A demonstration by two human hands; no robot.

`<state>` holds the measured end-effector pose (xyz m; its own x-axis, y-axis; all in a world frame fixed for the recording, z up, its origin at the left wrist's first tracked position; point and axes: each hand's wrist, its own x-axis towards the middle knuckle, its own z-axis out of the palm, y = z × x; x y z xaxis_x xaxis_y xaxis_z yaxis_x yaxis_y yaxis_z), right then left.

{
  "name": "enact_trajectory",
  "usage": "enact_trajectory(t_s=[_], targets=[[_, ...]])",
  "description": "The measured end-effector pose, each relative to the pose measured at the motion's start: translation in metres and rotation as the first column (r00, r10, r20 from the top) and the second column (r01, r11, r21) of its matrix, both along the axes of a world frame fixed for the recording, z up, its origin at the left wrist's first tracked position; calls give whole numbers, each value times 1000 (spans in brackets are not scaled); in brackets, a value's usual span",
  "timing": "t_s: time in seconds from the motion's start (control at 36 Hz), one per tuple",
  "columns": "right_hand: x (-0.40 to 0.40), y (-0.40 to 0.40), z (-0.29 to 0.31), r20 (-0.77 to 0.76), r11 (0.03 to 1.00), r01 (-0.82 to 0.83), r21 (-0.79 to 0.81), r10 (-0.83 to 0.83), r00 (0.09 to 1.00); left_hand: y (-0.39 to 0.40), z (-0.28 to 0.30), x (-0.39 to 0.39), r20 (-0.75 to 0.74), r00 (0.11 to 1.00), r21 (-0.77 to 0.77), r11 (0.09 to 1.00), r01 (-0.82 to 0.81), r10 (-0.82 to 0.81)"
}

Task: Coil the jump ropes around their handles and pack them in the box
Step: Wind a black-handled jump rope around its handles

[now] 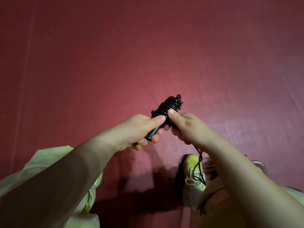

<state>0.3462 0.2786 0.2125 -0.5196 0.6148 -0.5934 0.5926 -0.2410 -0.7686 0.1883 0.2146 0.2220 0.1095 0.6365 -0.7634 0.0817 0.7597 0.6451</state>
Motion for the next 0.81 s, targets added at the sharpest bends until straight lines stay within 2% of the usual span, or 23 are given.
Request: enact_trajectory(t_s=[0.25,0.36,0.44,0.53,0.61,0.72,0.78,0.81], targets=[[-1,-2,-6,114,989,30,142,-46,992,3,-9,-3,-246,966,136,985,110,-74],[-2,-4,-6,68,995,37,91,-43,997,2,-11,-6,-510,845,187,939,289,-159],[-3,-6,-4,65,996,90,-11,-89,994,-3,-17,-5,-621,763,162,922,351,-181],[-1,-5,-2,85,981,140,-135,-130,988,-7,-21,-2,-632,746,160,906,391,-210],[2,-2,0,77,948,153,-281,-136,988,-8,-18,0,-596,772,188,897,400,-220],[1,0,1,74,945,145,-292,-129,989,-8,-14,0,-603,759,171,889,424,-246],[2,0,-1,45,950,154,-272,-148,988,-8,-14,0,-515,812,154,902,402,-274],[2,0,-1,16,952,154,-264,-155,988,-9,-12,0,-390,881,157,923,352,-269]])
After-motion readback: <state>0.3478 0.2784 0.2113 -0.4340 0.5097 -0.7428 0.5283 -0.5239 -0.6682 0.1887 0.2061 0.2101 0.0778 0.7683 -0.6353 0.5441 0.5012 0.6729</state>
